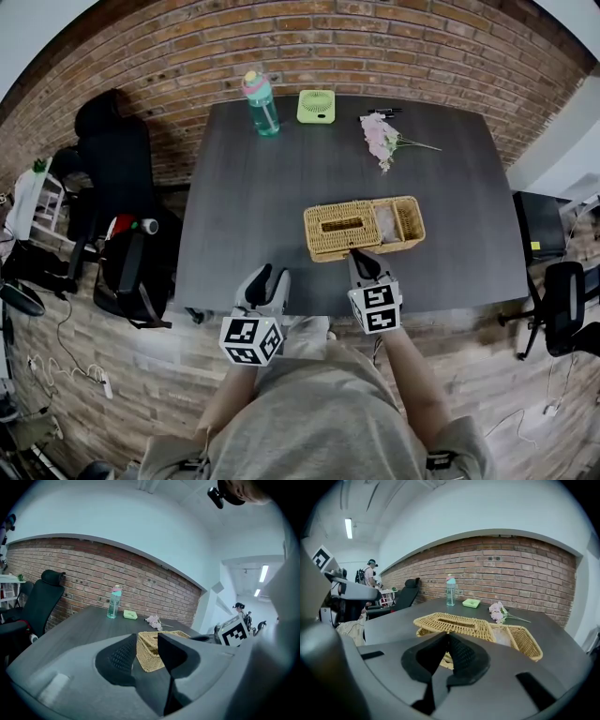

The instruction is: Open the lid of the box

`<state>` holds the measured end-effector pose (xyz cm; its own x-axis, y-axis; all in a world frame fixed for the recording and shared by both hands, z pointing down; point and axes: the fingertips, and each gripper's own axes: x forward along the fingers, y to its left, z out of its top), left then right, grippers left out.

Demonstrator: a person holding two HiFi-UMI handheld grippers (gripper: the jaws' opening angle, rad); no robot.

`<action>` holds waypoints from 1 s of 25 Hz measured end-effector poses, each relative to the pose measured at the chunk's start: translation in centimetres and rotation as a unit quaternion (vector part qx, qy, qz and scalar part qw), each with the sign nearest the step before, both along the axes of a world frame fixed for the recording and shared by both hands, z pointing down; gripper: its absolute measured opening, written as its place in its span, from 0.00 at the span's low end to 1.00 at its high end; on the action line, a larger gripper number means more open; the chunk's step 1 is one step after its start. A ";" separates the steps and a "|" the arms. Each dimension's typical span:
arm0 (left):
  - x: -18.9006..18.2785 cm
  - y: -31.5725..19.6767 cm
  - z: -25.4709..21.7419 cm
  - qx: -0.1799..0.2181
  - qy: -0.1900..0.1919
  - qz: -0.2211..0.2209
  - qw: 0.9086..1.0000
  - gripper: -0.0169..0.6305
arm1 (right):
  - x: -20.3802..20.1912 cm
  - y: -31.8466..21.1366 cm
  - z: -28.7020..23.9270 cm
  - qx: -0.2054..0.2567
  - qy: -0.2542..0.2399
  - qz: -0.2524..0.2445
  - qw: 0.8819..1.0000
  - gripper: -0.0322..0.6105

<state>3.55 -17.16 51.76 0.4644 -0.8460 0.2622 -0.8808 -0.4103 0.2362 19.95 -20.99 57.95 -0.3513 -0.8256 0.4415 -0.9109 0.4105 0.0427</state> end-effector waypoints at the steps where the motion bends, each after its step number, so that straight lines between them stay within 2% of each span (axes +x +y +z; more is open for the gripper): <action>1: 0.0 0.0 0.0 0.000 0.001 0.000 1.000 0.25 | 0.1 -0.1 -0.4 0.003 0.000 0.000 1.000 0.08; 25: 0.1 -4.9 0.1 0.007 0.002 0.017 1.000 0.25 | -0.2 -6.6 -9.1 0.062 0.018 -0.040 0.997 0.08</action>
